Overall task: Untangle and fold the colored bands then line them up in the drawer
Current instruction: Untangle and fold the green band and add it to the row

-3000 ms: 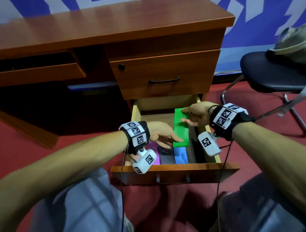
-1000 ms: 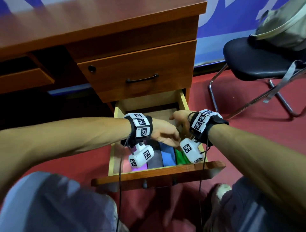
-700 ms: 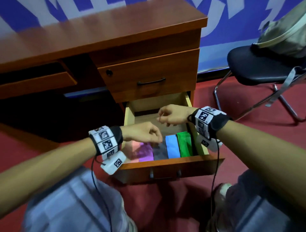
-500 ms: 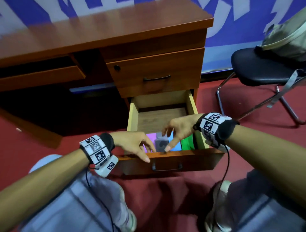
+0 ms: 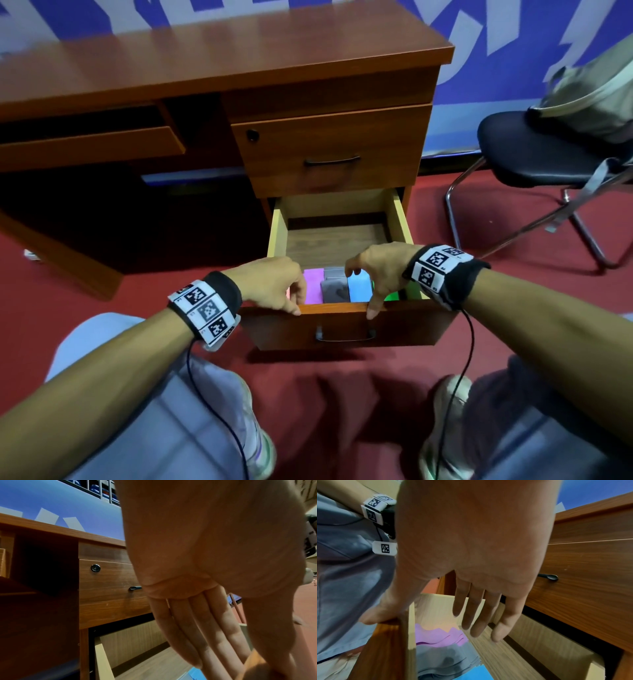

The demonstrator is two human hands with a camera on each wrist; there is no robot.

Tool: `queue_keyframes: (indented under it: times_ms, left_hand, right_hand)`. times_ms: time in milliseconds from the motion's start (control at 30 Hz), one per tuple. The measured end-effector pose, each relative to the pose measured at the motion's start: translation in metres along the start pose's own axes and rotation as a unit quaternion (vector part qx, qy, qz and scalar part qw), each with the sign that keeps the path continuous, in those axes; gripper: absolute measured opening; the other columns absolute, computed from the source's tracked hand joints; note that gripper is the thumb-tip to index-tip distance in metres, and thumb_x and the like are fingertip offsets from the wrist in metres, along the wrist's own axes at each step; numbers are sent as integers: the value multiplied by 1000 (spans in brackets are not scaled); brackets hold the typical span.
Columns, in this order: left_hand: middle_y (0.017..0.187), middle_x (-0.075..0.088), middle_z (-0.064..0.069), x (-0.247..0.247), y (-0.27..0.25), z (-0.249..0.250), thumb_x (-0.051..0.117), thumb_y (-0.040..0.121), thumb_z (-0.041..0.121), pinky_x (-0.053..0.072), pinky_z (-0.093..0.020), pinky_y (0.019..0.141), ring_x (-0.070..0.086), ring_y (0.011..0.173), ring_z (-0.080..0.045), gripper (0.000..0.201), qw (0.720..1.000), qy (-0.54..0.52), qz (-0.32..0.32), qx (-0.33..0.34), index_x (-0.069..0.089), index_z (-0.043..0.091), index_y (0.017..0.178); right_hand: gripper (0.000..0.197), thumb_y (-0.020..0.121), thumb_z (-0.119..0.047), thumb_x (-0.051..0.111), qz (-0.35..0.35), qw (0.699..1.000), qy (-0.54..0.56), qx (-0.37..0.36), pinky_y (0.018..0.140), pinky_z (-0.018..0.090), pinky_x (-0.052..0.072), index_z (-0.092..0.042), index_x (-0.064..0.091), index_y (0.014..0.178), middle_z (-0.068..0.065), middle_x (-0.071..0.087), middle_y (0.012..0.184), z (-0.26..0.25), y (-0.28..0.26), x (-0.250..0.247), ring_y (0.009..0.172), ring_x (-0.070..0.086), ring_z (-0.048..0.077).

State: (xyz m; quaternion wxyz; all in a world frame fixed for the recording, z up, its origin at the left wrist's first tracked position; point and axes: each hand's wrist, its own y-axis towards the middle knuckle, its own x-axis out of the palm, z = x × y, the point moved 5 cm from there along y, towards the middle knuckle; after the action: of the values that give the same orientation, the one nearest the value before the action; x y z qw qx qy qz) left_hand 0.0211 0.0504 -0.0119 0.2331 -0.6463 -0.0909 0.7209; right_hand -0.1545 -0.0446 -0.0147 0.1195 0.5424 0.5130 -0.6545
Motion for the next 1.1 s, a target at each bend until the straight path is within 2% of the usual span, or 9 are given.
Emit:
queue_keyframes:
  times_ms: [133, 267, 467, 533, 600, 700, 933, 1033, 1100]
  left_hand:
    - [82, 72, 12, -8, 9, -5, 78, 83, 39, 55, -29, 73, 65, 77, -11, 17, 998, 50, 38, -3, 78, 25, 92]
    - [96, 76, 9, -23, 20, -19, 74, 86, 43, 57, -33, 80, 70, 91, -13, 21, 995, 76, 67, -15, 79, 28, 100]
    - [116, 72, -1, -51, 58, -46, 71, 91, 41, 56, -39, 87, 68, 107, -23, 33, 986, 131, 97, -27, 73, 25, 120]
    - [140, 58, -6, -63, 74, -52, 78, 84, 41, 50, -43, 97, 57, 127, -28, 63, 973, 165, 158, -25, 58, 18, 139]
    - [164, 27, -14, -76, 84, -55, 88, 67, 47, 41, -44, 111, 34, 147, -33, 114, 940, 239, 241, -40, 30, 11, 158]
    - [170, -8, -17, -96, 91, -60, 91, 48, 63, 22, -48, 124, 2, 157, -36, 156, 886, 302, 342, -85, -4, 15, 163]
    - [169, -14, -18, -114, 121, -85, 87, 55, 69, 13, -56, 124, -8, 157, -36, 155, 848, 351, 371, -140, -13, 16, 162]
    - [169, -16, -17, -113, 133, -93, 88, 58, 63, 11, -58, 124, -9, 156, -36, 153, 845, 356, 370, -149, -13, 16, 162]
    - [168, -17, -17, -110, 140, -96, 92, 55, 57, 9, -59, 124, -11, 156, -36, 157, 843, 359, 363, -172, -16, 17, 161]
  right_hand:
    - [119, 44, -76, 84, 79, 996, -25, 18, 97, 40, 48, -34, 38, 145, -7, 52, 143, 16, 11, -11, 128, 50, 22]
    - [134, 44, -74, 84, 184, 980, -26, 66, 115, 52, 27, -33, 22, 156, 0, 13, 166, 34, 15, -20, 149, 19, 28]
    - [129, 56, -69, 83, 336, 929, 6, 152, 120, 53, 21, -29, 14, 159, 8, -7, 168, 62, 32, -26, 153, 8, 35]
    - [132, 56, -69, 83, 389, 905, -30, 169, 120, 56, 20, -26, 13, 159, 11, -11, 168, 69, 40, -35, 153, 6, 38]
    - [137, 54, -69, 85, 432, 882, -79, 172, 120, 59, 19, -24, 9, 160, 12, -11, 167, 73, 49, -46, 153, 3, 39]
    - [144, 53, -66, 86, 460, 862, -130, 166, 120, 62, 15, -25, 0, 161, 13, -12, 167, 77, 63, -63, 154, -4, 39]
    - [140, 62, -54, 87, 474, 831, -277, 90, 121, 60, 11, -28, -9, 160, 9, -12, 168, 84, 97, -98, 154, -7, 34]
    - [128, 72, -24, 84, 483, 816, -302, 100, 121, 62, 12, -29, -9, 160, 7, -12, 168, 91, 110, -100, 155, -7, 33]
    - [110, 82, -1, 66, 509, 793, -320, 98, 121, 62, 13, -30, -6, 160, 7, -10, 168, 94, 114, -98, 155, -2, 33]
